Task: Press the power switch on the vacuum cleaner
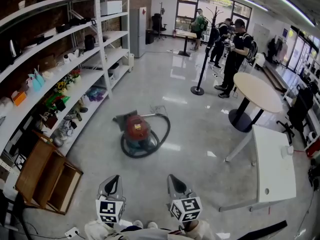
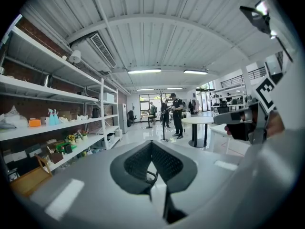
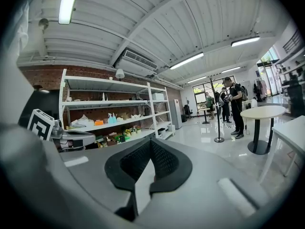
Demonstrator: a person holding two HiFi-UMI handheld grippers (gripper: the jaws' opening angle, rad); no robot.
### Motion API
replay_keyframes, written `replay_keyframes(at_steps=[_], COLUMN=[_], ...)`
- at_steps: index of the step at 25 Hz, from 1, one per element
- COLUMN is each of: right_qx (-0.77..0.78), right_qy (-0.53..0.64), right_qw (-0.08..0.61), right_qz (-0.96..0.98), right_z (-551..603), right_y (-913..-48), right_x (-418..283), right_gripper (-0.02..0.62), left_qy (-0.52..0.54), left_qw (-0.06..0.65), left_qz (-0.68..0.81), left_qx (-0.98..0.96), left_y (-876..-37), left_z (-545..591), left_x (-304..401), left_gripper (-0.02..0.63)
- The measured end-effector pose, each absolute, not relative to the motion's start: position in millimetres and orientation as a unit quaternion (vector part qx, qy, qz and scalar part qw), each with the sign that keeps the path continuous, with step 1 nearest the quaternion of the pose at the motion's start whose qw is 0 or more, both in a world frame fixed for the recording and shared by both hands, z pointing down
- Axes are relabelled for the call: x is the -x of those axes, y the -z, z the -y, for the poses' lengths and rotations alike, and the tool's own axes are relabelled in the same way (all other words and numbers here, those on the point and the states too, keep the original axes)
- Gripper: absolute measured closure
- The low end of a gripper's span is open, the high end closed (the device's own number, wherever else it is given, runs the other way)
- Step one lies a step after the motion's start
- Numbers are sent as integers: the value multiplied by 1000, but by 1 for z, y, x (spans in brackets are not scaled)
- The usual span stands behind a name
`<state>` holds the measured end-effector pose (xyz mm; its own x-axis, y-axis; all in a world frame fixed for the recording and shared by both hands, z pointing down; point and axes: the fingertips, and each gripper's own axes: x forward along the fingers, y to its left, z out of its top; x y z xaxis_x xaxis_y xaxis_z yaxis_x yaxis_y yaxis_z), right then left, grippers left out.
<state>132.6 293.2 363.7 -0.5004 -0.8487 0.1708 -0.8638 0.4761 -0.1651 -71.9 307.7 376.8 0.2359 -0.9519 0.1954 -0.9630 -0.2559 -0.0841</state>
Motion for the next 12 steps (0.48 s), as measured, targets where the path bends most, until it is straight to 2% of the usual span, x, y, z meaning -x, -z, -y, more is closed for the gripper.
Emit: replay_keyframes(at_steps=[12], right_qx=[-489], right_qy=[-118], right_qw=[32], right_qz=[864], right_z=[-296], right_y=[-369], right_x=[-141], right_gripper=[595], left_qy=[-109], left_qw=[30], left_qz=[620], left_qx=[-777], left_y=[-380], left_z=[-314], left_x=[65], left_gripper=[606])
